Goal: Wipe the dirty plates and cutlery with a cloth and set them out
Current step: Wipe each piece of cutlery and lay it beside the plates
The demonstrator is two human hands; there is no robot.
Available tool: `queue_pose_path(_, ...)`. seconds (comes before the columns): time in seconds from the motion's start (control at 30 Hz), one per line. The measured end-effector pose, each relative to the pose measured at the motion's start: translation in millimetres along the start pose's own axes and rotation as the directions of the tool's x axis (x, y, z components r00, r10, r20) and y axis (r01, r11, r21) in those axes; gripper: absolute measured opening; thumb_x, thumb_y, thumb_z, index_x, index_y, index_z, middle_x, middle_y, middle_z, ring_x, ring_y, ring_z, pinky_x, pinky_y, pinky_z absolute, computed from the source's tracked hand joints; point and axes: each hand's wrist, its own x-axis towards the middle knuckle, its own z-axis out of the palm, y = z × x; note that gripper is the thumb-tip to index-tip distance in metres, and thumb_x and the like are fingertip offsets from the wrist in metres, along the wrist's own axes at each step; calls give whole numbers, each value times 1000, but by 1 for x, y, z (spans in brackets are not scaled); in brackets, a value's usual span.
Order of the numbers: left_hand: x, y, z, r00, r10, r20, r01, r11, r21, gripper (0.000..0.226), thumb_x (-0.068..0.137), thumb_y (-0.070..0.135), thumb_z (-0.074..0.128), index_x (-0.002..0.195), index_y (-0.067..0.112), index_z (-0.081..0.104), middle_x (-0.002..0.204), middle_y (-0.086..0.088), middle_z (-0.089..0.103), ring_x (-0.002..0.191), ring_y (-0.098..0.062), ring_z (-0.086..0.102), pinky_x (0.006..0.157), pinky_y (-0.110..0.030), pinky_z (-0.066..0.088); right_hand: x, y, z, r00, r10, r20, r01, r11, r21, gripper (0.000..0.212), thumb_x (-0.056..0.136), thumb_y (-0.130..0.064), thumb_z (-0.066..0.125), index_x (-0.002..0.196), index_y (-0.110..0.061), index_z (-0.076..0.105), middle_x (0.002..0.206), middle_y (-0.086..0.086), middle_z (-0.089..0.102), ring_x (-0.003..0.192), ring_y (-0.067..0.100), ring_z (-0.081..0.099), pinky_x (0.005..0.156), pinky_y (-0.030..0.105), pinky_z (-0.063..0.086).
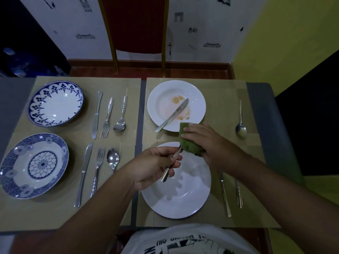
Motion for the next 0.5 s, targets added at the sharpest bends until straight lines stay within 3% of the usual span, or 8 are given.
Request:
queue_pose_path(0.07, 1, 0, 0, 1000, -3, -18, 3, 1000, -11, 32, 94, -12, 54, 120, -2, 70, 95, -10, 72, 73, -14, 66, 56, -23, 52, 0, 2, -2, 997, 43, -57, -43, 999, 5, 60, 72, 14, 68, 129, -3, 59, 135, 15, 54, 129, 32, 45, 113, 49, 30)
queue_pose_path(0.17, 2, 0, 2, 1000, 8, -23, -9, 1000, -25, 33, 95, -13, 53, 120, -1, 70, 96, -12, 72, 72, -13, 64, 56, -23, 51, -6, -5, 6, 995, -22, -97, 17, 999, -51, 57, 73, 13, 59, 127, -3, 60, 131, 15, 56, 128, 32, 47, 118, 32, 18)
queue_pose_path(0.23, 2, -2, 1, 1000, 14, -19, -14, 999, -31, 35, 95, -13, 52, 122, 0, 69, 96, -11, 72, 71, -12, 63, 57, -22, 51, -10, -8, 9, 995, -36, -93, 30, 998, -62, 52, 75, 10, 58, 126, -3, 62, 130, 15, 57, 128, 30, 48, 118, 31, 16)
queue_pose_path(0.33, 1, -7, -3, 997, -17, -69, 16, 1000, -16, 35, 95, -11, 53, 120, 4, 72, 104, -11, 76, 72, -11, 65, 59, -21, 51, -8, 3, 0, 988, 101, -117, -106, 994, -40, 56, 73, 13, 64, 127, -4, 62, 131, 14, 58, 124, 31, 50, 115, 29, 20)
queue_pose_path(0.4, 1, -9, -5, 992, -56, -111, 51, 998, -46, 30, 96, -5, 56, 116, 8, 74, 105, -11, 77, 72, -10, 65, 60, -20, 50, -9, 9, -6, 972, 185, -144, -190, 981, -24, 60, 71, 17, 61, 127, -5, 61, 131, 13, 57, 122, 32, 49, 114, 34, 25)
queue_pose_path(0.5, 5, -9, -6, 982, -124, -142, 101, 982, -160, 20, 99, 8, 60, 107, 7, 78, 90, -10, 72, 64, -9, 61, 52, -18, 50, -14, 10, -10, 949, 245, -200, -247, 969, 13, 61, 71, 19, 58, 127, -6, 61, 132, 10, 56, 122, 30, 48, 111, 47, 32)
